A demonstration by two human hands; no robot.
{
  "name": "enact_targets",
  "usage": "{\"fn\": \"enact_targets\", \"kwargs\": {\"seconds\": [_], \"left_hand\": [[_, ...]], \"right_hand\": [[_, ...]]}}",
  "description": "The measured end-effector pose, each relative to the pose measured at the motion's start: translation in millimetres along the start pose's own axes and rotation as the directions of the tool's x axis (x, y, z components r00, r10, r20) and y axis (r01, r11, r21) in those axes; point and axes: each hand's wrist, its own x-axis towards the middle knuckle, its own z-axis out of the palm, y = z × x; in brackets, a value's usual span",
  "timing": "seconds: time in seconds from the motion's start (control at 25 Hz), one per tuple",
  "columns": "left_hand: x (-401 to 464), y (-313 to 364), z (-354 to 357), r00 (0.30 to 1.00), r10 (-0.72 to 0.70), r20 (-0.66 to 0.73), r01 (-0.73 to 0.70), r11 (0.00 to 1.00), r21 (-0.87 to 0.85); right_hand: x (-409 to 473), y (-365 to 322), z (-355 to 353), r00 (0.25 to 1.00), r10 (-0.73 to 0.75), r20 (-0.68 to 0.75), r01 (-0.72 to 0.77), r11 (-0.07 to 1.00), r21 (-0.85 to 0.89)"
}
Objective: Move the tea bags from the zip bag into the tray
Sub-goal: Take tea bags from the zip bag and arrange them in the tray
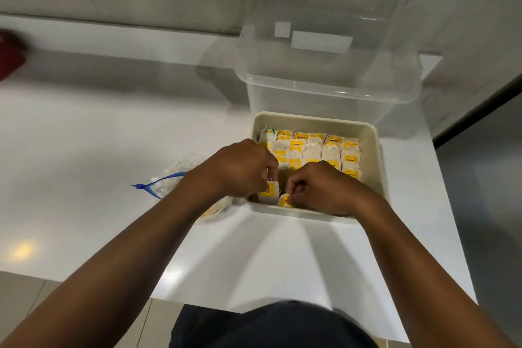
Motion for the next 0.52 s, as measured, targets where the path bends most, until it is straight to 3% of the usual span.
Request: {"fn": "enact_targets", "kwargs": {"seconds": [0.08,0.2,0.52], "left_hand": [[7.6,7.3,3.0,1.0,-0.018,0.022,0.015,0.989,0.15],[19.2,17.9,11.4,0.999,-0.033,-0.013,0.035,0.93,0.366],[27.0,26.0,18.8,0.994,0.097,-0.044,-0.047,0.775,0.63]], "right_hand": [[11.8,5.7,1.9,0.998,0.043,0.035,-0.042,0.999,-0.015],[26.5,12.8,8.9,0.996,0.08,-0.028,-0.082,0.992,-0.097],[35.2,3.8,8.8,0.988,0.096,-0.118,-0.118,0.973,-0.198]]}}
